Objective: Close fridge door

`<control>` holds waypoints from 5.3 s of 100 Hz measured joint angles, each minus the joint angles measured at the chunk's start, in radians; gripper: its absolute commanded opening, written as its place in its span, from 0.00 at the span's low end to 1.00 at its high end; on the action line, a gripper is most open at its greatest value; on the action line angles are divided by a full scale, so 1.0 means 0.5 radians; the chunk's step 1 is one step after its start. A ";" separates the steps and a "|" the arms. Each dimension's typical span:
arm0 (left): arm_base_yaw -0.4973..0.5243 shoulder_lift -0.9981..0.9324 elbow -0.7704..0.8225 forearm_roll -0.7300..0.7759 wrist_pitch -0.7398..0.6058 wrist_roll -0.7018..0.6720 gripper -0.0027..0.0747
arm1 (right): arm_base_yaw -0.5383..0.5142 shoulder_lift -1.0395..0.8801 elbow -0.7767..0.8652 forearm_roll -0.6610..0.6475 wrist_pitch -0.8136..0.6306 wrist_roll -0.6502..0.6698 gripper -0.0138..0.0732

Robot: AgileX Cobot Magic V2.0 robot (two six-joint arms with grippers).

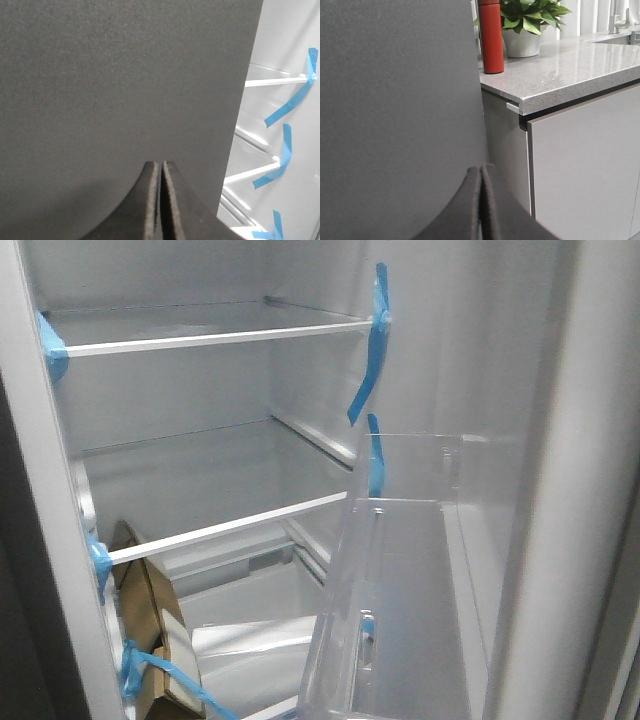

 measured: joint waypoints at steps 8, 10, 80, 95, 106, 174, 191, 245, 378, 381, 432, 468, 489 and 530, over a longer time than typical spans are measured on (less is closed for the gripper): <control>0.000 0.000 0.000 0.000 0.000 0.000 0.01 | 0.000 0.000 0.000 0.000 0.000 0.000 0.08; 0.000 0.000 0.000 0.000 0.000 0.000 0.01 | 0.000 0.000 0.000 0.000 0.000 0.000 0.08; 0.000 0.000 0.000 0.000 0.000 0.000 0.01 | 0.000 0.119 -0.362 1.022 0.334 0.000 0.08; 0.000 0.000 0.000 0.000 0.000 0.000 0.01 | 0.000 0.395 -0.600 1.631 0.333 0.000 0.08; 0.000 0.000 0.000 0.000 0.000 0.000 0.01 | 0.000 0.607 -0.736 2.147 0.329 0.000 0.08; 0.000 0.000 0.000 0.000 0.000 0.000 0.01 | -0.004 1.335 -1.277 2.662 0.794 -0.287 0.08; 0.000 0.000 0.000 0.000 0.000 0.000 0.01 | 0.020 1.503 -1.476 2.662 0.962 -0.539 0.08; 0.000 0.000 0.000 0.000 0.000 0.000 0.01 | 0.715 2.112 -2.033 2.184 0.609 -0.921 0.08; 0.000 0.000 0.000 0.000 0.000 0.000 0.01 | 1.164 3.162 -2.629 0.528 -0.338 -0.217 0.08; 0.000 0.000 0.000 0.000 0.000 0.000 0.01 | 1.150 3.133 -2.629 0.528 -0.259 -0.217 0.08; 0.000 0.000 0.000 0.000 0.000 0.000 0.01 | 0.769 2.214 -2.101 0.429 0.122 -0.280 0.08; 0.000 0.000 0.000 0.000 0.000 0.000 0.01 | 0.490 1.393 -1.371 0.419 0.129 -0.299 0.08; 0.000 0.000 0.000 0.000 0.000 0.000 0.01 | 0.331 0.914 -0.942 0.419 0.129 -0.299 0.08; 0.000 0.000 0.000 0.000 0.000 0.000 0.01 | 0.124 0.158 -0.261 0.416 0.137 -0.299 0.08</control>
